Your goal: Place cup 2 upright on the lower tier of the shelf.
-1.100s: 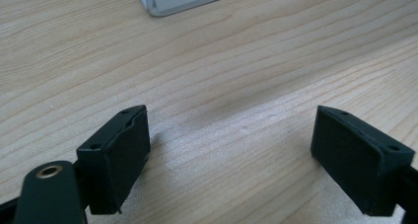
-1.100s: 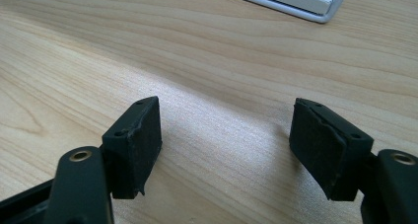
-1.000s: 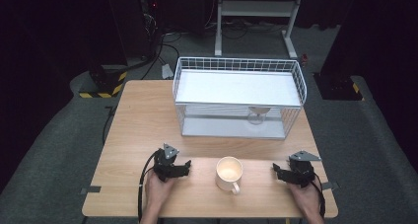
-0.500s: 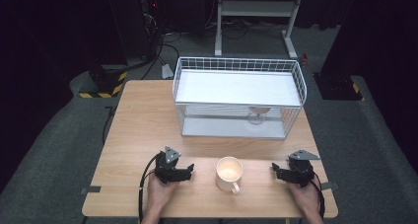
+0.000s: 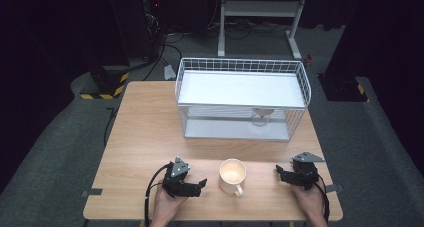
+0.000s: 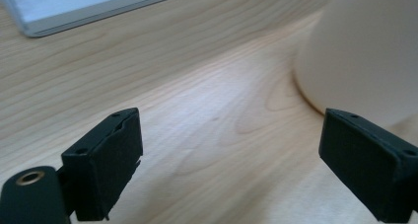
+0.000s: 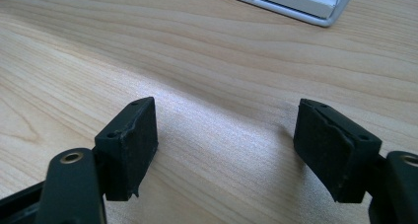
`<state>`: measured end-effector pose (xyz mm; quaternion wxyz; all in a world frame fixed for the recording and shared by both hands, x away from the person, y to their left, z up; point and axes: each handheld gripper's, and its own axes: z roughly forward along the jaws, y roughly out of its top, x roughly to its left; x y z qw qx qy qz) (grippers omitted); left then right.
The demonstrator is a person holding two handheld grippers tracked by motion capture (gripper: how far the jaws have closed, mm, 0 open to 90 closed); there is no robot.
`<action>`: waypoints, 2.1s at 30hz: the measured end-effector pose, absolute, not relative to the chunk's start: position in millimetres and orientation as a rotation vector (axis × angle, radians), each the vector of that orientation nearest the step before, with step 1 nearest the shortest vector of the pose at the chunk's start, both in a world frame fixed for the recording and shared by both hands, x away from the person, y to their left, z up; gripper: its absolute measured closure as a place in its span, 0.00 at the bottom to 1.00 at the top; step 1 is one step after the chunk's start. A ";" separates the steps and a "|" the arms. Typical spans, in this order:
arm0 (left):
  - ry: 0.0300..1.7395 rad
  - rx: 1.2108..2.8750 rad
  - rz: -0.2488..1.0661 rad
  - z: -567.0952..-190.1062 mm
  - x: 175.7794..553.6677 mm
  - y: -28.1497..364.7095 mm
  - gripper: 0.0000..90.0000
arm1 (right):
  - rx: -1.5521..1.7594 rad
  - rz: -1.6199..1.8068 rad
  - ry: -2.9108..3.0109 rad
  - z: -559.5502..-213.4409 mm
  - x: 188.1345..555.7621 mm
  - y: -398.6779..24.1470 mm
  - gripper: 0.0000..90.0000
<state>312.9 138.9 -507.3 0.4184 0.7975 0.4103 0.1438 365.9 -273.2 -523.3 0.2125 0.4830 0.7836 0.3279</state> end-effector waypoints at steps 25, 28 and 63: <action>0.880 1.981 0.296 -482.3 306.0 101.0 0.01 | 1.343 0.912 2.173 -523.3 365.9 -272.9 0.27; 0.873 1.972 0.289 -479.0 306.3 99.3 0.00 | 1.343 0.912 2.173 -523.3 365.8 -272.9 0.27; 0.766 2.053 0.269 -466.7 331.2 40.0 0.01 | 1.341 0.908 2.173 -523.4 365.7 -273.1 0.27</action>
